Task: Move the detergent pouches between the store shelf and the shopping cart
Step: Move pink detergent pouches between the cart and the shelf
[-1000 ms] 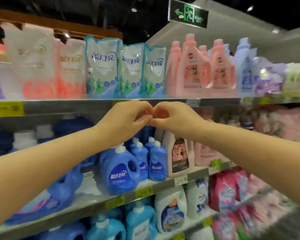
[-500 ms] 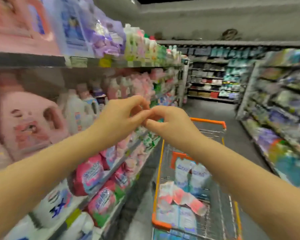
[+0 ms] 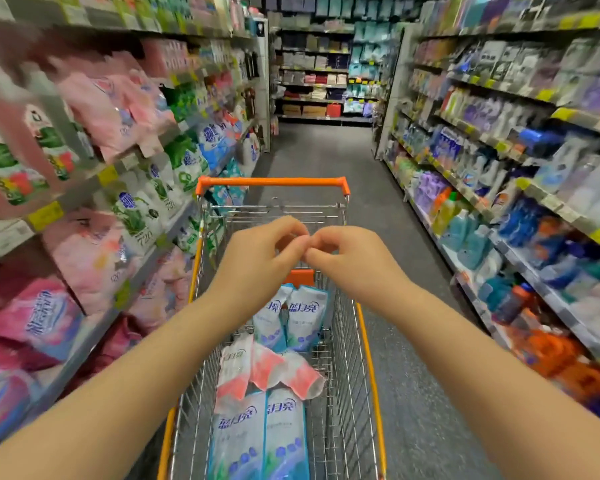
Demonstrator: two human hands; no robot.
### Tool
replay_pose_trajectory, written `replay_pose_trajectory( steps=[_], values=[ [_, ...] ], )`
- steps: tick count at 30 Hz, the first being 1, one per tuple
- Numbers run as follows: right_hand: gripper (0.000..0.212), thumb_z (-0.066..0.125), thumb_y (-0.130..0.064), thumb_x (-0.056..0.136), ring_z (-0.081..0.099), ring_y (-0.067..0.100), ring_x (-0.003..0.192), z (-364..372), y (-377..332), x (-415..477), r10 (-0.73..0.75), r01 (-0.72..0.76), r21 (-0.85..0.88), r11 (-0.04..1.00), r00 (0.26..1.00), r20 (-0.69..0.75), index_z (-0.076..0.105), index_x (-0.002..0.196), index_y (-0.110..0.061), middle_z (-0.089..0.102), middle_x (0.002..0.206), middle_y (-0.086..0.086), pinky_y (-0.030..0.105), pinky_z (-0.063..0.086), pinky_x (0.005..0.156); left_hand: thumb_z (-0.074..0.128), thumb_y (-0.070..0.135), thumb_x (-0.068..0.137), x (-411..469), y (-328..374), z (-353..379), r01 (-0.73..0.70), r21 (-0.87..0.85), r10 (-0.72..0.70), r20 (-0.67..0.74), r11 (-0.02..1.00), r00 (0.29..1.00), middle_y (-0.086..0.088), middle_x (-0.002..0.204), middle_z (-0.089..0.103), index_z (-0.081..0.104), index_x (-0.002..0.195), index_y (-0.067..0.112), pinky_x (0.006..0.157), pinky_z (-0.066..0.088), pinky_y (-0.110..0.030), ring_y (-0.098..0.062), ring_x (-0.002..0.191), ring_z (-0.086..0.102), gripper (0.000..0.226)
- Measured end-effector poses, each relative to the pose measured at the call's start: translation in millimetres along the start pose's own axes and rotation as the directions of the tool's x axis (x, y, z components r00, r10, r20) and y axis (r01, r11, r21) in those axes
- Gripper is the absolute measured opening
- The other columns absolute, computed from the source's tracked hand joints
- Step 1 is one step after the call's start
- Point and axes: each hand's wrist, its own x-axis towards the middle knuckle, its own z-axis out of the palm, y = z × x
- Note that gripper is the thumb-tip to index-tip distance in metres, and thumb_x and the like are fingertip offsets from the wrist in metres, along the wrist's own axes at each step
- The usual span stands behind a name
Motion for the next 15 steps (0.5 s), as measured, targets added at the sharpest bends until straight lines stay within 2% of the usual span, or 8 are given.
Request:
replay_pose_trajectory(
  steps=[2, 4, 5, 7, 9, 11, 15],
  values=[
    [0.011, 0.058, -0.027, 0.085, 0.06, 0.012, 0.084, 20.3, 23.7, 16.6, 0.042, -0.043, 0.044, 0.998, 0.999, 0.026, 0.061, 0.075, -0.03, 0.065, 0.078, -0.008, 0.03, 0.046, 0.079, 0.055, 0.03, 0.085, 3.9, -25.1, 22.8, 0.082, -0.03, -0.082, -0.005, 0.996, 0.997, 0.015, 0.067, 0.059, 0.065, 0.085, 0.02, 0.064, 0.038, -0.009, 0.01, 0.061, 0.052, 0.014],
    [0.007, 0.06, -0.027, 0.086, 0.062, 0.013, 0.089, 49.5, 47.5, 27.5, 0.092, -0.096, 0.086, 0.992, 0.994, 0.055, 0.067, 0.085, -0.024, 0.069, 0.088, -0.006, 0.032, 0.047, 0.084, 0.054, 0.027, 0.085, -0.4, -53.6, 45.5, 0.18, -0.051, -0.18, 0.003, 0.982, 0.984, 0.011, 0.075, 0.063, 0.065, 0.089, 0.019, 0.069, 0.043, -0.02, 0.006, 0.065, 0.055, 0.014],
    [0.01, 0.06, -0.027, 0.087, 0.062, 0.014, 0.091, 66.9, 58.7, 30.8, 0.119, -0.126, 0.094, 0.988, 0.989, 0.083, 0.068, 0.09, -0.021, 0.07, 0.091, -0.004, 0.032, 0.046, 0.085, 0.056, 0.023, 0.087, -5.0, -69.1, 56.4, 0.234, -0.056, -0.234, 0.008, 0.971, 0.972, 0.01, 0.081, 0.065, 0.065, 0.095, 0.019, 0.07, 0.044, -0.02, 0.001, 0.069, 0.057, 0.012],
    [0.013, 0.06, -0.027, 0.087, 0.061, 0.016, 0.091, 104.9, 82.7, 33.4, 0.183, -0.199, 0.095, 0.975, 0.972, 0.15, 0.068, 0.092, -0.018, 0.07, 0.093, -0.003, 0.033, 0.045, 0.085, 0.058, 0.016, 0.088, -17.2, -100.4, 77.2, 0.348, -0.06, -0.348, 0.022, 0.935, 0.937, 0.008, 0.088, 0.064, 0.063, 0.106, 0.019, 0.071, 0.042, -0.012, -0.003, 0.074, 0.058, 0.019],
    [0.013, 0.06, -0.029, 0.086, 0.062, 0.016, 0.09, 141.1, 107.7, 33.5, 0.234, -0.253, 0.08, 0.964, 0.953, 0.193, 0.068, 0.09, -0.019, 0.069, 0.089, -0.004, 0.034, 0.046, 0.085, 0.058, 0.014, 0.089, -28.8, -129.7, 95.2, 0.441, -0.067, -0.44, 0.032, 0.895, 0.898, 0.006, 0.086, 0.06, 0.06, 0.112, 0.018, 0.067, 0.038, -0.004, 0.003, 0.069, 0.054, 0.024],
    [0.014, 0.061, -0.031, 0.086, 0.063, 0.018, 0.09, 181.1, 133.4, 30.8, 0.293, -0.315, 0.063, 0.947, 0.927, 0.235, 0.068, 0.09, -0.02, 0.069, 0.09, -0.003, 0.037, 0.046, 0.085, 0.058, 0.014, 0.089, -44.7, -163.2, 117.5, 0.531, -0.036, -0.529, 0.057, 0.846, 0.847, 0.005, 0.085, 0.058, 0.059, 0.116, 0.015, 0.061, 0.036, -0.007, 0.001, 0.066, 0.052, 0.027],
    [0.019, 0.06, -0.029, 0.088, 0.061, 0.021, 0.087, 247.3, 174.3, 19.1, 0.413, -0.461, 0.079, 0.884, 0.848, 0.331, 0.067, 0.096, -0.014, 0.069, 0.095, 0.003, 0.036, 0.047, 0.081, 0.057, 0.017, 0.09, -77.7, -218.4, 159.1, 0.633, 0.014, -0.63, 0.107, 0.774, 0.769, 0.006, 0.088, 0.058, 0.053, 0.125, 0.014, 0.063, 0.032, -0.016, -0.009, 0.071, 0.052, 0.035]
  ],
)
